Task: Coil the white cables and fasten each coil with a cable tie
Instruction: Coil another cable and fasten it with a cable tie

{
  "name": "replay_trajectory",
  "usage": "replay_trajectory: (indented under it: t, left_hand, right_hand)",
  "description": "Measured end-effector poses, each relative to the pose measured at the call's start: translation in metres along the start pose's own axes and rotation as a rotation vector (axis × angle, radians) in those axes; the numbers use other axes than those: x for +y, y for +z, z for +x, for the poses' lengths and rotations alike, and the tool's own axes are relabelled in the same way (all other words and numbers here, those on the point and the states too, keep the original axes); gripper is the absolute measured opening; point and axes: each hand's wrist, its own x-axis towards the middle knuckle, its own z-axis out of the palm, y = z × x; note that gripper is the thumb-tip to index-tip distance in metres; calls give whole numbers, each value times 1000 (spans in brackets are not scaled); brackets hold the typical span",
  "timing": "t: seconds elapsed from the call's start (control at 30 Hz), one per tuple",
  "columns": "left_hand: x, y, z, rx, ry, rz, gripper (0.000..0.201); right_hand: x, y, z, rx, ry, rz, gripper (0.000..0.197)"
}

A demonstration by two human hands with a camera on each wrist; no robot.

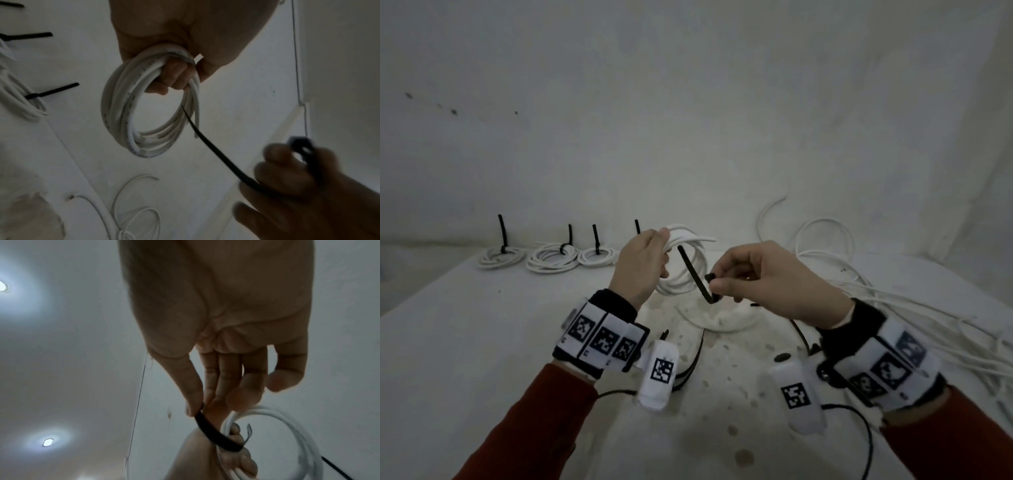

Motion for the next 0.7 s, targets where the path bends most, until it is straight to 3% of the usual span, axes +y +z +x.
replay_trajectory:
  t: [0.13,0.3,0.47,0.6,0.7]
  left_hand:
    - [3,13,-8,-46,67,-12,33]
    - [-2,17,-6,-112,35,-31,36]
    - [-3,9,-8,-251,12,1,47]
    - [2,6,-10,-310,90,87,51]
    - [3,9,-13,-343,116,108,45]
  right_hand:
    - [11,9,26,237,-103,-49,9]
    - [22,8,44,409,-258,-49,19]
    - [30,3,50,406,-198,-94,18]
    - [31,-4,48,390,-74,97,12]
    - [31,-4,47,353,-66,211,8]
